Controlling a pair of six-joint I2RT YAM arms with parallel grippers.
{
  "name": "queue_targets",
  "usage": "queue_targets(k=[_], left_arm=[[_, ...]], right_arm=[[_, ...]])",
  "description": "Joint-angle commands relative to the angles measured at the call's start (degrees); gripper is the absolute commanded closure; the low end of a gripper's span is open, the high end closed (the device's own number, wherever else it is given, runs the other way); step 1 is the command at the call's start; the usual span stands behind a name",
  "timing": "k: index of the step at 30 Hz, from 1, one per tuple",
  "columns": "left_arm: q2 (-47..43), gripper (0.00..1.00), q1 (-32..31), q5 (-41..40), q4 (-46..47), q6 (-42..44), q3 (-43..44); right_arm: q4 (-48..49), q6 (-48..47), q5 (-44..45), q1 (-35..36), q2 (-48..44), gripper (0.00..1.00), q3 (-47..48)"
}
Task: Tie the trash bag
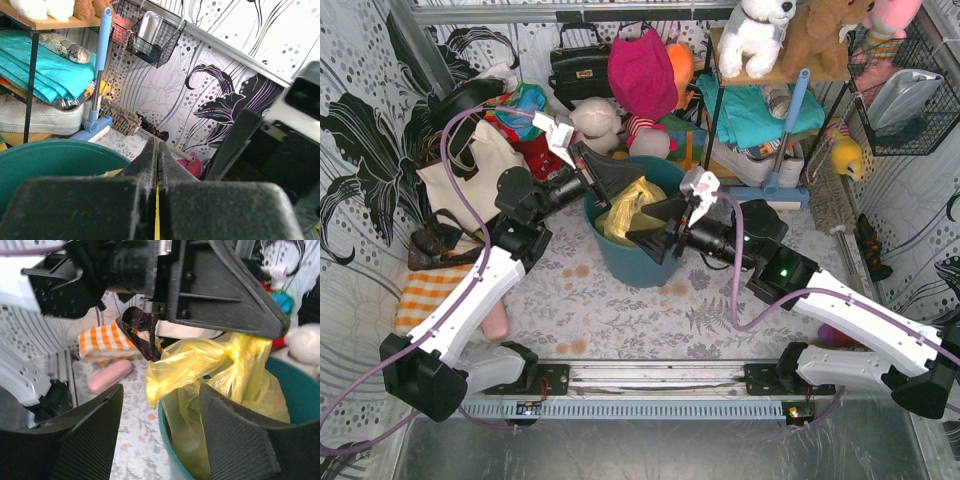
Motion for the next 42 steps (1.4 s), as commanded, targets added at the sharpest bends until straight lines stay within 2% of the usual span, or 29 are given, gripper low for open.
queue_targets(k=[1,4,8,12,16,17,19,20,28,36,40,42], left_arm=[[-0.98,0.99,0.17,0.18,3.71,-0.49,-0.41],[-1.19,0.99,0.13,0.18,3.83,-0.59,-0.71],[-1.25,0.99,0.12,0.26,4.02,-0.66,-1.07],[-1.27,0.99,0.12,0.31,4.04,-0.84,-1.13],[-1.31,0.99,0.15,0.29,3.75,-0.59,-1.30],[-1.28,0.99,0.15,0.23,3.57,-0.46,-1.32],[-1.37,0.99,0.15,-0.10,3.22,0.01,-1.25],[-1.31,0.99,0.23,-0.42,3.03,0.21,-1.29],[-0.85,0.99,0.24,-6.65,-2.72,4.75,2.34],[0.37,0.98,0.30,-13.60,-5.78,8.75,3.67],[1.19,0.91,0.42,-14.96,-5.58,8.28,2.61],[0.97,0.82,0.42,-15.11,-5.01,7.80,1.85]], right_arm=[[3.00,21.98,7.82,0.03,2.05,0.45,-0.06],[7.63,29.43,8.26,0.08,2.11,0.47,-3.85],[13.15,34.70,8.24,0.08,3.35,0.45,-6.47],[17.90,37.86,7.76,0.08,4.80,0.55,-7.58],[21.71,39.13,7.15,0.08,5.43,0.58,-8.19],[21.81,38.95,7.10,0.16,5.60,0.64,-7.94],[20.21,38.86,7.51,0.13,5.52,0.94,-7.17],[19.16,38.49,7.39,0.14,5.39,1.00,-6.76],[8.57,37.24,5.88,0.17,0.11,1.00,-6.72],[-1.90,41.35,6.78,0.20,-6.91,1.00,-13.18],[-3.92,42.35,7.25,0.15,-8.30,1.00,-15.68],[-4.80,42.04,7.68,0.18,-8.74,1.00,-15.87]])
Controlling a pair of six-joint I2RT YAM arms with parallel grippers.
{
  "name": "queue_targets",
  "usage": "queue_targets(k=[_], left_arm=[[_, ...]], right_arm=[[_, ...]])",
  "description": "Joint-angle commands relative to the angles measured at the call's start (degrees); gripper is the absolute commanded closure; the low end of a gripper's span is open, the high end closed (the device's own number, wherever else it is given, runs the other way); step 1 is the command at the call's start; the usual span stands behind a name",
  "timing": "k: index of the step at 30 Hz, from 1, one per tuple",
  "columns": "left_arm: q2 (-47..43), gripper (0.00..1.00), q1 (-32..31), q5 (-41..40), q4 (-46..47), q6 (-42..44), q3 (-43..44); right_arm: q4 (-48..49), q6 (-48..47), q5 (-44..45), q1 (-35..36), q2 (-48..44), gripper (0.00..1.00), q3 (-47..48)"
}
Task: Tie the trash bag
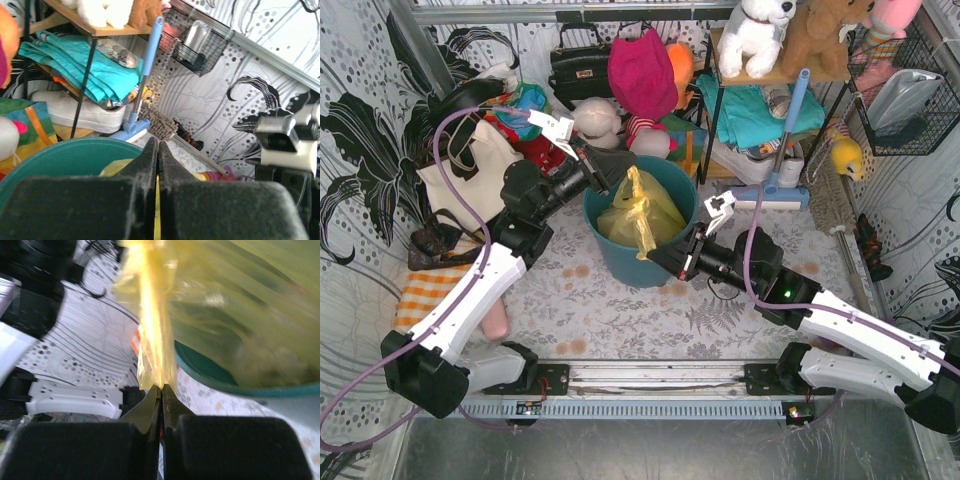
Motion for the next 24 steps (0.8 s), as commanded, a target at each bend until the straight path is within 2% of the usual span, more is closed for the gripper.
queue_targets(k=[1,5,10,13,14,16,20,24], left_arm=[[-0.13,0.79,0.32,-3.77,2.63,0.68,-0.40],[-1.78,0.77,0.56,-2.76,3.93,-0.09,-0.69],[-2.92,0.95,0.53,-4.71,-1.27,1.92,1.71],[-2.74,0.95,0.62,-8.05,-6.30,3.29,3.30],[-2.40,0.88,0.83,-8.40,-7.66,3.23,3.90],[-1.76,0.66,1.29,-8.14,-11.58,1.61,5.96],[-0.76,0.50,1.64,-3.20,-20.74,-4.43,11.55],[-1.08,0.40,1.64,3.52,-23.41,-9.63,11.41]], right_arm=[[-4.60,1.09,0.35,0.16,-1.17,1.00,-0.96],[-5.28,0.09,0.95,0.13,-1.35,1.00,-0.22],[-6.29,-1.04,0.58,0.23,-1.24,1.00,0.95],[-8.45,-2.95,1.02,0.24,-1.97,1.00,2.80],[-9.24,-3.65,1.27,0.23,-2.13,1.00,3.42],[-10.06,-4.51,1.90,0.21,-2.57,1.00,4.20],[-9.88,-4.70,2.52,0.23,-2.47,1.00,4.52],[-7.66,-4.78,3.02,0.19,-1.83,1.00,4.26]])
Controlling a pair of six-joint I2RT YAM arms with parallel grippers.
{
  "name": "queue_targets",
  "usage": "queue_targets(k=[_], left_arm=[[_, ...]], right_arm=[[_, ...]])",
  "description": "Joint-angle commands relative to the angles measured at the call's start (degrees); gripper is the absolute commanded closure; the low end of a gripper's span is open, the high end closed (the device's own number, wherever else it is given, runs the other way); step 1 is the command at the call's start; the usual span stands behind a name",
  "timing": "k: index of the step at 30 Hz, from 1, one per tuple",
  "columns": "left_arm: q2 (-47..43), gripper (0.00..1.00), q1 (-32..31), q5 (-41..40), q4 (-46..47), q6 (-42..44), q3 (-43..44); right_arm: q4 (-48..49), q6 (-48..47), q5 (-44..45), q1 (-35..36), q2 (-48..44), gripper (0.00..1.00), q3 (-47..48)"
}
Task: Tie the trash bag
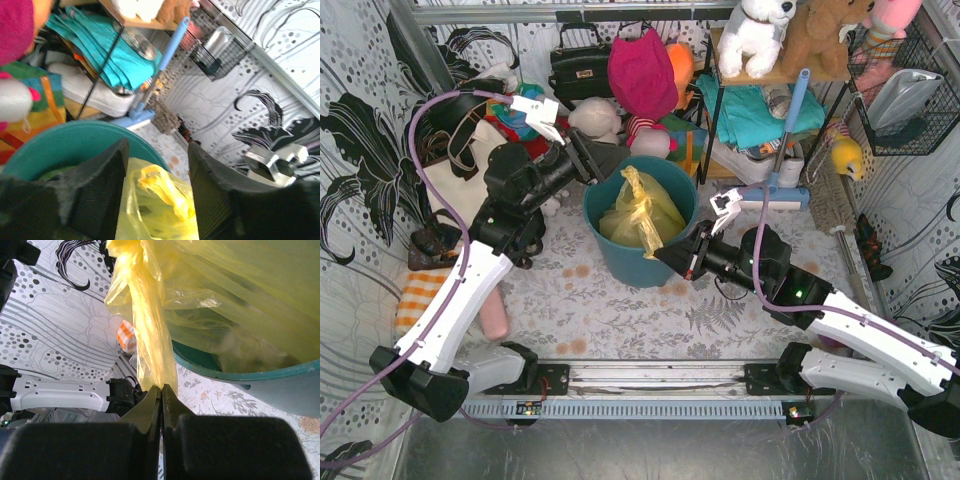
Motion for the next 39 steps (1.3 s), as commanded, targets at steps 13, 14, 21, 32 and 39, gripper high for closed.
queue_targets(k=[13,14,21,32,39], left_arm=[[2.91,0.48,0.15,11.76,3.01,-13.75,-3.55],[2.97,0.49,0.15,11.74,2.61,-13.51,-3.33],[3.39,0.37,0.15,4.95,-8.35,-7.51,0.78],[2.78,0.82,0.28,7.69,-1.34,-9.14,0.17],[2.14,1.00,0.77,4.99,3.60,-5.42,3.02]], right_arm=[[4.09,-1.49,0.26,0.18,1.06,1.00,1.02],[4.22,-1.46,0.25,0.20,1.13,1.00,0.90],[5.03,-1.41,0.15,0.19,1.49,1.00,0.64],[4.62,-2.82,0.57,0.15,1.30,1.00,0.79],[-1.50,-7.87,0.09,0.17,0.64,1.00,5.20]])
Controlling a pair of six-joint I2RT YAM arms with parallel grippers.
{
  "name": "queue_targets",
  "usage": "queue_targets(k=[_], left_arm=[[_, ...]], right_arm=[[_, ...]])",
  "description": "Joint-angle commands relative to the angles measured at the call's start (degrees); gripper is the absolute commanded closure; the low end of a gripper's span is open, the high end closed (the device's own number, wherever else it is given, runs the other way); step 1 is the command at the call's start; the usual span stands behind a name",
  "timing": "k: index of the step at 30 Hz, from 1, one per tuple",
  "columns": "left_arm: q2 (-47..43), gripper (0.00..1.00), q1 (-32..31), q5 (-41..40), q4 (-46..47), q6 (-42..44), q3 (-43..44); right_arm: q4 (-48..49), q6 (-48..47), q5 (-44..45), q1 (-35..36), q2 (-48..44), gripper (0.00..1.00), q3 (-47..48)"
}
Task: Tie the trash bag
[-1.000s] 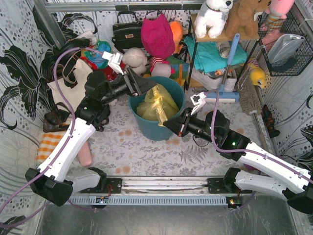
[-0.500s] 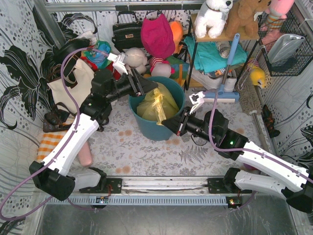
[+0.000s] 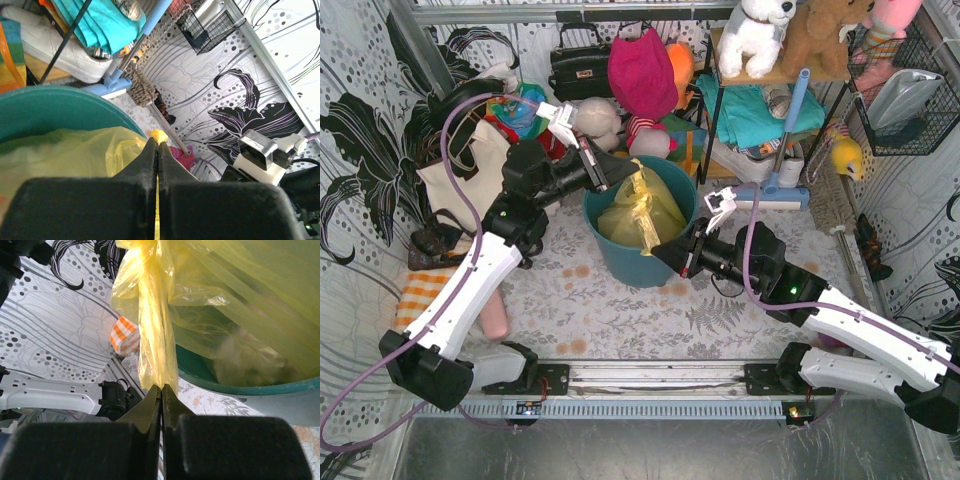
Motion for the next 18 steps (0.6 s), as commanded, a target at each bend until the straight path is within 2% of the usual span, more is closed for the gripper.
queue_targets(k=[1,7,10,13,18], left_arm=[[-1.07,1.00,0.71,-3.51,4.78,5.12,5.42],[0.24,1.00,0.90,-11.02,3.06,13.62,9.47],[-0.08,1.00,0.92,-17.02,3.26,15.81,8.34],[-0.61,1.00,0.90,-20.56,5.55,17.03,3.99],[1.60,1.00,1.05,-24.51,7.51,18.43,-3.12]], right_arm=[[-3.25,-4.92,-0.18,0.12,-1.36,1.00,5.26],[-6.40,-10.77,-1.14,0.12,-0.62,1.00,12.24],[-5.88,-11.88,4.94,0.13,-1.07,1.00,14.07],[-3.32,-11.83,9.91,0.15,-2.05,1.00,12.14],[-0.72,-10.12,8.43,0.19,-2.40,1.00,4.86]])
